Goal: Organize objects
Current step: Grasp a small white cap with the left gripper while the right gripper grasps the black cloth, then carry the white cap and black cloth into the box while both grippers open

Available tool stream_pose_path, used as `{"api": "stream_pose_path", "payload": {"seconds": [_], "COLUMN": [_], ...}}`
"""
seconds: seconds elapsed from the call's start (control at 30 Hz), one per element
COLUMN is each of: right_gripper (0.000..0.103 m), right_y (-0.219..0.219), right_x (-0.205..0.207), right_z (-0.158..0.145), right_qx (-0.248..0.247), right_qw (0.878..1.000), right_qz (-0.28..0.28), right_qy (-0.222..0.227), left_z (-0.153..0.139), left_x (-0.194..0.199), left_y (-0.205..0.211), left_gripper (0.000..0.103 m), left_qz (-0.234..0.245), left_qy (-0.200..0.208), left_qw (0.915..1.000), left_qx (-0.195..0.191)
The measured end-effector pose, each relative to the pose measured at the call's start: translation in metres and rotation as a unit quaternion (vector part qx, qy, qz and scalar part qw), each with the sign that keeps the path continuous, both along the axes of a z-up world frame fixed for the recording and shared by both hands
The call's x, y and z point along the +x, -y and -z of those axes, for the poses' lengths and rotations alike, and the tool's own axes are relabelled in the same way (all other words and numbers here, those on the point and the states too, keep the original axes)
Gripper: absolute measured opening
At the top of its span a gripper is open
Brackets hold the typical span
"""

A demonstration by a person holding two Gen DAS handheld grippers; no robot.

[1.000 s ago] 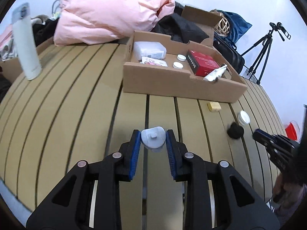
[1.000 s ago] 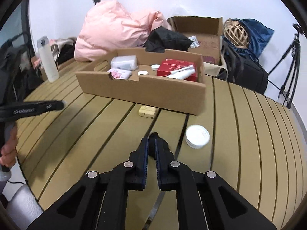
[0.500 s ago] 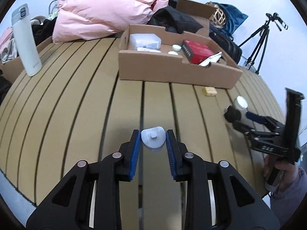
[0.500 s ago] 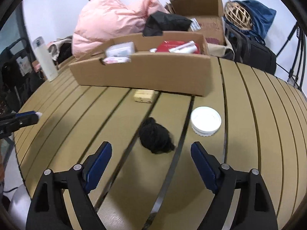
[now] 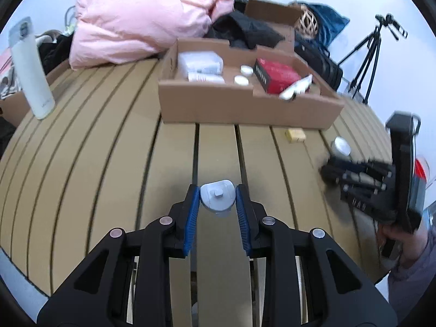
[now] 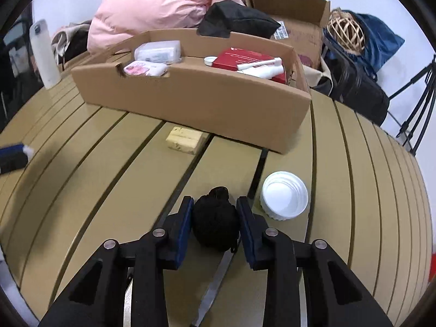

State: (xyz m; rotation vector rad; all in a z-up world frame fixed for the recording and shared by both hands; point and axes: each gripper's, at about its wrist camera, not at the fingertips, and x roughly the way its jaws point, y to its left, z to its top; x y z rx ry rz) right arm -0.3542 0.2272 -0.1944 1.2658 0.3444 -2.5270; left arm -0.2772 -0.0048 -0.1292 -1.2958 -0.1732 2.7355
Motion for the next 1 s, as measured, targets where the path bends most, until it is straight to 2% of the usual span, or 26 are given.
{"api": "stream_pose_path", "payload": {"seconds": [0.1, 0.23, 0.33, 0.43, 0.57, 0.83, 0.93, 1.0], "right_gripper": [0.035, 0.035, 0.035, 0.035, 0.035, 0.035, 0.035, 0.035], "right_y": [0.002, 0.006, 0.009, 0.014, 0.02, 0.01, 0.006, 0.004], "right_x": [0.017, 0.054, 0.09, 0.112, 0.133, 0.137, 0.131, 0.113], "right_z": [-0.005, -0.035, -0.061, -0.074, -0.079, -0.073, -0.075, -0.081], "right_qx": [-0.006, -0.036, -0.066, -0.087, -0.092, -0.101, -0.109, -0.135], "right_qw": [1.0, 0.999, 0.997, 0.996, 0.995, 0.995, 0.994, 0.991], "right_qz": [0.004, 0.001, 0.002, 0.003, -0.002, 0.003, 0.001, -0.004], "right_qy": [0.003, -0.007, -0.025, -0.028, -0.022, -0.003, -0.009, -0.002], "left_z": [-0.015, -0.028, -0.033, -0.039, -0.038, -0.022, -0.039, -0.059], "left_x": [0.019, 0.044, 0.056, 0.065, 0.068, 0.05, 0.02, -0.011], "left_y": [0.005, 0.007, 0.01, 0.007, 0.007, 0.008, 0.01, 0.009], "left_gripper": [0.024, 0.024, 0.024, 0.024, 0.024, 0.024, 0.024, 0.023], "left_qz": [-0.005, -0.003, 0.003, 0.009, 0.018, 0.015, 0.032, 0.042], "left_qy": [-0.012, -0.024, -0.019, -0.034, -0.029, -0.003, -0.004, -0.017], "left_qw": [0.9999, 0.9996, 0.9998, 0.9993, 0.9994, 0.9997, 0.9985, 0.9975], "left_qx": [0.007, -0.016, 0.004, -0.007, 0.005, 0.016, 0.045, 0.055]}}
